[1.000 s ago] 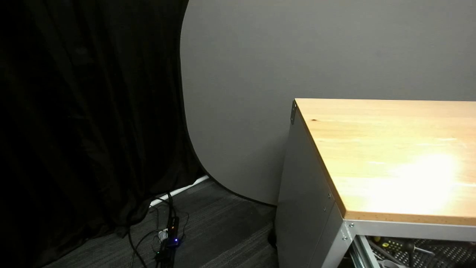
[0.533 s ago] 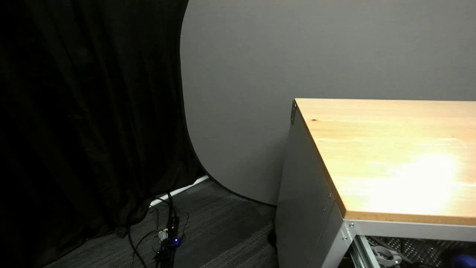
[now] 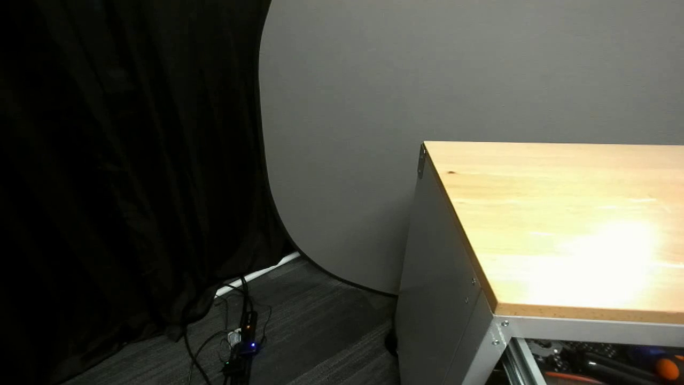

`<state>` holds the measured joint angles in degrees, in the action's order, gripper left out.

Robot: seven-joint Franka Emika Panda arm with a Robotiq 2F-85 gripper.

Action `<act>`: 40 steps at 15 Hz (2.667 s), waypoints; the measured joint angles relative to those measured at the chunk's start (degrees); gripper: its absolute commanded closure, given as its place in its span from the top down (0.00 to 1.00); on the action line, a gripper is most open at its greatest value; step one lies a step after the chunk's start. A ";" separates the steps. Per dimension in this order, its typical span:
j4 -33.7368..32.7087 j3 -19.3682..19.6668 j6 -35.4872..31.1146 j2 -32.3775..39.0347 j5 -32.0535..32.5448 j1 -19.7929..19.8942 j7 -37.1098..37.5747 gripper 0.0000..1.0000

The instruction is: Put the screwdriver into the drawer and close it.

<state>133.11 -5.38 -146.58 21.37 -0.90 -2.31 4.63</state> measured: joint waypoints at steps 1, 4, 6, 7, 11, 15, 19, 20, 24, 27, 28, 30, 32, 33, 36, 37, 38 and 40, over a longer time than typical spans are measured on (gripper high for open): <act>-0.56 -0.17 -0.35 0.40 0.00 -0.04 -0.15 0.00; -1.36 -0.37 -3.52 1.28 0.00 -0.34 -0.33 0.00; -1.39 -0.51 -6.90 1.58 0.00 -0.48 -0.35 0.00; -1.32 -0.52 -8.69 1.79 0.00 -0.49 -0.39 0.00; -0.76 -0.81 -15.95 2.37 -0.97 -0.21 -0.94 0.00; -0.19 -3.31 -21.11 2.38 -4.40 2.10 -2.98 0.00; 0.48 -7.60 -24.48 2.38 -7.98 6.28 -5.91 0.00; 0.75 -8.65 -24.95 2.38 -8.57 7.37 -6.54 0.00; 0.62 -8.21 -23.18 1.48 -8.25 7.39 -6.70 0.00; -0.71 -2.33 -14.35 -2.61 -4.02 3.25 -4.33 0.00; -1.33 -0.53 -10.51 -4.22 -1.97 1.87 -3.02 0.00; -3.07 1.52 -1.43 -7.06 1.56 -0.21 -0.67 0.05; -5.36 1.54 7.38 -9.07 2.72 -1.42 0.17 0.31; -6.70 1.37 11.33 -9.79 2.79 -2.03 0.34 0.38; -11.91 0.23 22.81 -10.67 2.77 -3.58 0.86 0.63; -13.78 -0.14 25.75 -10.66 2.77 -4.09 1.27 0.70; -15.55 -0.44 28.25 -10.61 2.78 -4.62 1.67 0.78; -18.69 -1.00 32.35 -10.43 2.78 -5.49 2.40 0.92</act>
<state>114.42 -6.38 -114.23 10.94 1.88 -7.80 7.03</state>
